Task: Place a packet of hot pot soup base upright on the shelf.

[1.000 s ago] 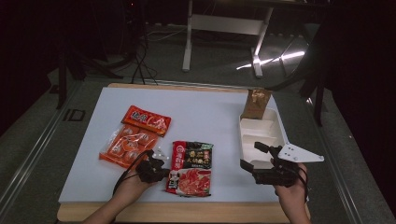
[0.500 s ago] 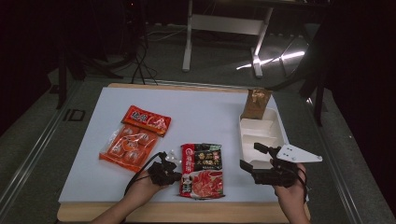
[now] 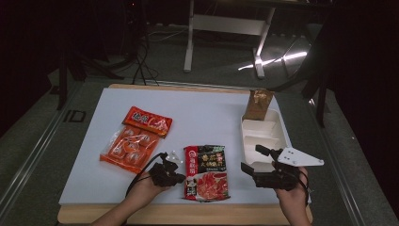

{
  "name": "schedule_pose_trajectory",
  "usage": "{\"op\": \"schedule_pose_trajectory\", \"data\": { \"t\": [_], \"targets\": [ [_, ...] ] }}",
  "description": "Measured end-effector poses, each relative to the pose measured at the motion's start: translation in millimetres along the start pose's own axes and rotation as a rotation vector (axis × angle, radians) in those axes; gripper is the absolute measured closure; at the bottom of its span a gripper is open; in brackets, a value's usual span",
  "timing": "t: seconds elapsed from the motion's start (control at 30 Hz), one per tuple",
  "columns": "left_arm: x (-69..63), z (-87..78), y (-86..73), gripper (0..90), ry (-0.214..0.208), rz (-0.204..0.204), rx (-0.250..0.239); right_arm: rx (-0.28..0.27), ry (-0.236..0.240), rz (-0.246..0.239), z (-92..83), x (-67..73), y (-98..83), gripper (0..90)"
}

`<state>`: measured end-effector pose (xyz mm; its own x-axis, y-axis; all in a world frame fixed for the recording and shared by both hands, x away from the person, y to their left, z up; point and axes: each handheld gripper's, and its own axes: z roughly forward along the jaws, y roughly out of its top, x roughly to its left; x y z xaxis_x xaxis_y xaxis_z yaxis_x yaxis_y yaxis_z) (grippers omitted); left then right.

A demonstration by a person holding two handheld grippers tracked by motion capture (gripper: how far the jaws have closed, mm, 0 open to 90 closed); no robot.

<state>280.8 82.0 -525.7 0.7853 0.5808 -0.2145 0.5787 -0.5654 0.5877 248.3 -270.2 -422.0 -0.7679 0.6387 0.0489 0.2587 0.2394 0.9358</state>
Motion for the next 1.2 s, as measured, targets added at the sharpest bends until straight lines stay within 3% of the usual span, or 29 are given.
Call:
{"op": "schedule_pose_trajectory", "data": {
  "t": [0.3, 0.43, 0.57, 0.7, 0.9, 0.93, 1.03, 1.07, 1.2],
  "targets": [
    [15.6, -22.2, 11.9, 83.1, 0.023, -0.030, -0.077, 0.013, -0.001, -0.018, 4.2, 2.9, -1.6, 16.0],
    [25.1, -32.3, 25.0, 77.5, 0.008, -0.049, -0.152, 0.020, -0.002, -0.022, 6.0, 3.6, -2.8, 16.0],
    [30.6, -34.8, 34.8, 71.1, 0.010, -0.072, -0.195, 0.027, -0.006, -0.032, 8.1, 4.7, -4.2, 15.9],
    [35.1, -28.3, 42.2, 64.1, 0.042, -0.091, -0.209, 0.028, -0.003, -0.046, 10.8, 7.0, -6.1, 15.5],
    [40.2, -13.8, 46.7, 60.6, 0.054, -0.114, -0.203, 0.041, 0.004, -0.072, 14.1, 11.8, -7.6, 15.2],
    [40.8, -7.2, 48.3, 59.2, 0.076, -0.116, -0.192, 0.043, 0.004, -0.077, 14.4, 12.0, -7.8, 15.2],
    [42.4, -1.6, 49.5, 58.5, 0.080, -0.126, -0.200, 0.044, 0.006, -0.078, 14.9, 12.1, -8.3, 15.2],
    [44.5, 3.9, 52.1, 56.0, 0.106, -0.122, -0.193, 0.046, 0.009, -0.074, 15.6, 12.1, -8.8, 15.2],
    [50.8, 10.6, 54.6, 53.3, 0.128, -0.131, -0.190, 0.051, 0.012, -0.077, 16.4, 12.6, -9.2, 15.2]
  ]
}}
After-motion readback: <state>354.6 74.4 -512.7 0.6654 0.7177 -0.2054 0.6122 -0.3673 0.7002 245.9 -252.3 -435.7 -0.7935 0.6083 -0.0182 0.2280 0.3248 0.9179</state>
